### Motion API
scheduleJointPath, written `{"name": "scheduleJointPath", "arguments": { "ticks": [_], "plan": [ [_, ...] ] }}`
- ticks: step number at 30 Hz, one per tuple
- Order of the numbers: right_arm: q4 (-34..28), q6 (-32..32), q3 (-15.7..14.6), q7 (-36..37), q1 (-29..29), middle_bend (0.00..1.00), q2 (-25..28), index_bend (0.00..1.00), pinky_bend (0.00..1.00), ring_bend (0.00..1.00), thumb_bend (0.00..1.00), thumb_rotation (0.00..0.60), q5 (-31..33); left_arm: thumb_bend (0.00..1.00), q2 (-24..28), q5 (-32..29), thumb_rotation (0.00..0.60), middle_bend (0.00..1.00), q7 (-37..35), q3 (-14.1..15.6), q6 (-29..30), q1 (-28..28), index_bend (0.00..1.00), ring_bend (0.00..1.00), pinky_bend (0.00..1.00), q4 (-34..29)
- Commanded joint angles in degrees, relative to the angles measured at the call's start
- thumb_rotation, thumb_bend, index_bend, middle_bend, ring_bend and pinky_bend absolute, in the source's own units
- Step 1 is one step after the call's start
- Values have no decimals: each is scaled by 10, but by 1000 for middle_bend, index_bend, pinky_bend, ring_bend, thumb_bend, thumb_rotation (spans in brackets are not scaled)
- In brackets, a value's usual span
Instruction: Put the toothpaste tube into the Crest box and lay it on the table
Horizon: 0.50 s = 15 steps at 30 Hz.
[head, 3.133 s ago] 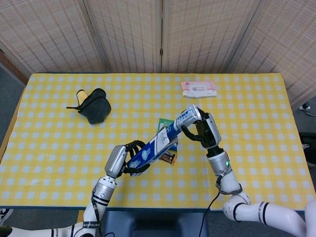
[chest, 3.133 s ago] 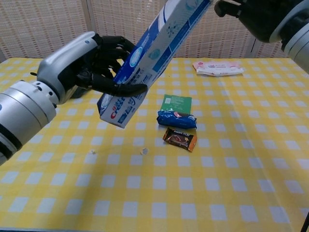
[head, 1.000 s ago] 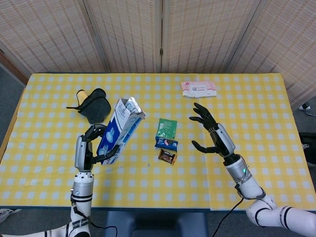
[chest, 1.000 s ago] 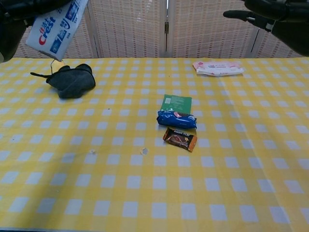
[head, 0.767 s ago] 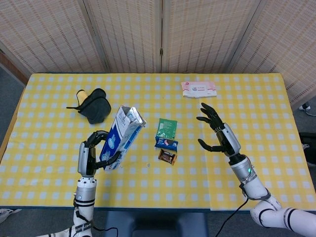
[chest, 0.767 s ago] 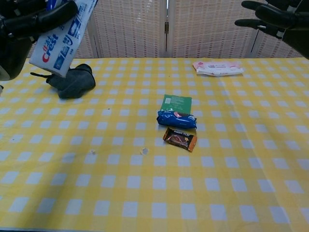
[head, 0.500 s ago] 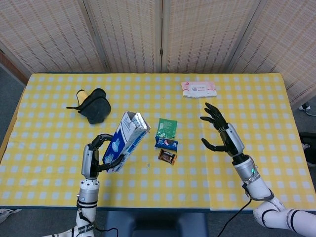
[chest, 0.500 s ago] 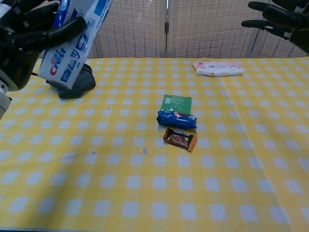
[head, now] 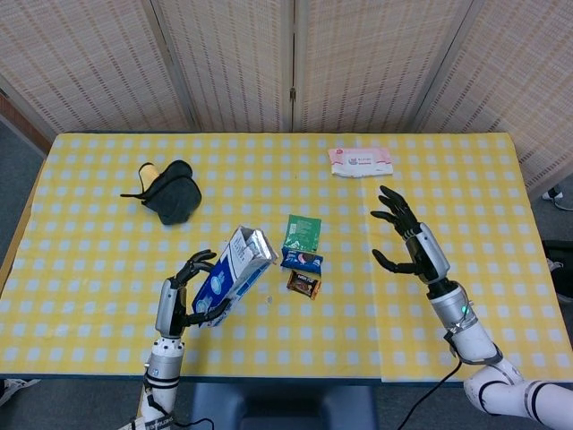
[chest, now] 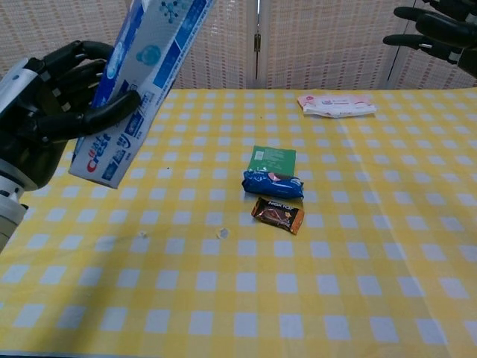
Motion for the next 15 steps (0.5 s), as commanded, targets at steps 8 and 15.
{"name": "scheduleJointPath", "arguments": {
  "ticks": [8, 15],
  "plan": [
    [-3, 2, -1, -7, -6, 0, 4, 0, 150, 23, 371, 600, 0, 303, -16, 4, 600, 564, -25, 35, 0, 23, 558, 394, 306, 86],
    [-1, 0, 0, -7, -5, 0, 2, 0, 152, 25, 371, 600, -1, 304, -12, 6, 600, 589, -30, 51, -8, 32, 579, 417, 322, 120]
  ]
}}
